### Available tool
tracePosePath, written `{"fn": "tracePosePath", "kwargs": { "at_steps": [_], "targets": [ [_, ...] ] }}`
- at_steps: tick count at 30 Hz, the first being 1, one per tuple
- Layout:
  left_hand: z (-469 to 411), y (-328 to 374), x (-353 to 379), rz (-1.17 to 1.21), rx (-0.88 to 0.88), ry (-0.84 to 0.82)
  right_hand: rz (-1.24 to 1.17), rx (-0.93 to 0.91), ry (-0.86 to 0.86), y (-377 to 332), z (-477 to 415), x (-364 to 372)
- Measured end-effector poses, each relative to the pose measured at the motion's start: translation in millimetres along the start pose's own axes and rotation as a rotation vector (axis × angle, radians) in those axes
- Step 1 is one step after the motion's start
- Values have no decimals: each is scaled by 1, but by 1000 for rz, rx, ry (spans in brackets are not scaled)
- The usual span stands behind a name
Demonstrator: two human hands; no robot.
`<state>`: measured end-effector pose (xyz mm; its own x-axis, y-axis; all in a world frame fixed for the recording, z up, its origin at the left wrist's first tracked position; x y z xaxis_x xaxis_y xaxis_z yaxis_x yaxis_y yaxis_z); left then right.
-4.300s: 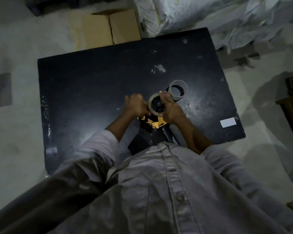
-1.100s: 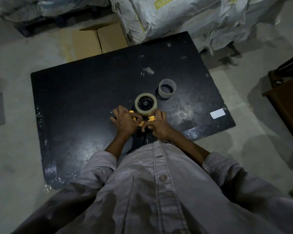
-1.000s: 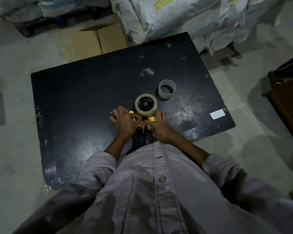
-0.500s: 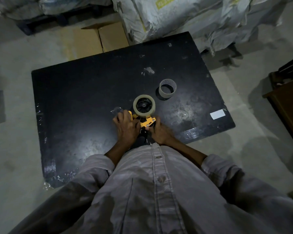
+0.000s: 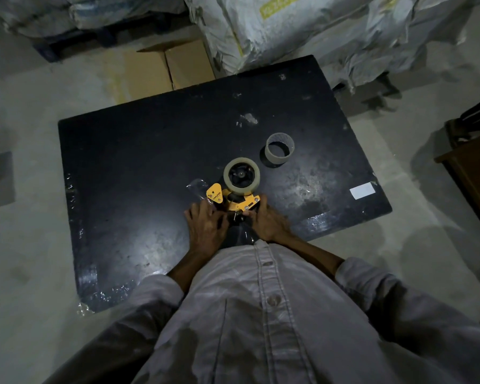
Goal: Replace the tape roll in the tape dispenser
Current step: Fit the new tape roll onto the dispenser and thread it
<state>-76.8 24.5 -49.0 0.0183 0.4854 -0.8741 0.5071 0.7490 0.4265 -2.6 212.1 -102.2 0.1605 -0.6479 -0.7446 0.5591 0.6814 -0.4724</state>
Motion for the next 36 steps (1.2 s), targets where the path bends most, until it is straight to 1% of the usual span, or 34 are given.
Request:
{"fn": "tracePosePath", "kwargs": {
  "at_steps": [4,8,10,12,13,16,23,27,31,36],
  "targets": [
    [19,-22,-10,50,-62,42,24,-7,-7,-1,-1,-1],
    [21,-29,-7,224,-93,44,28,-33,12,2,-5,-2],
    [19,-31,-4,298,-135,13,115,-69,75,1,-9,-12],
    [18,-28,-2,346,-135,-15,244,-136,172,-9,-7,-25],
    [18,-25,-2,357,-125,-25,281,-158,188,-12,-4,-27],
    [19,-25,0,368,-134,-50,316,-193,149,-19,0,-23],
    [20,-30,-1,391,-169,-35,263,-288,61,-23,1,-13],
    [21,-35,-2,402,-193,-28,259,-326,75,-23,5,-17],
    [19,-37,-4,398,-200,-1,263,-325,56,-22,3,-20],
    [19,-38,-5,396,-205,5,281,-342,78,-24,2,-22]
  ]
}}
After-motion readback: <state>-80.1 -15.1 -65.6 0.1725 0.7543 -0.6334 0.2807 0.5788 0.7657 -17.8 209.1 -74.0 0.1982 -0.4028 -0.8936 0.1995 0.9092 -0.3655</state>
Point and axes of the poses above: each hand's wrist, its own z-axis away from the middle knuckle, its own x-axis out of the palm, y = z × x, the point moved 10 cm from there along -z, towards the middle knuckle, and after that the axes turned 5 degrees about z, right-handed, at the moved point
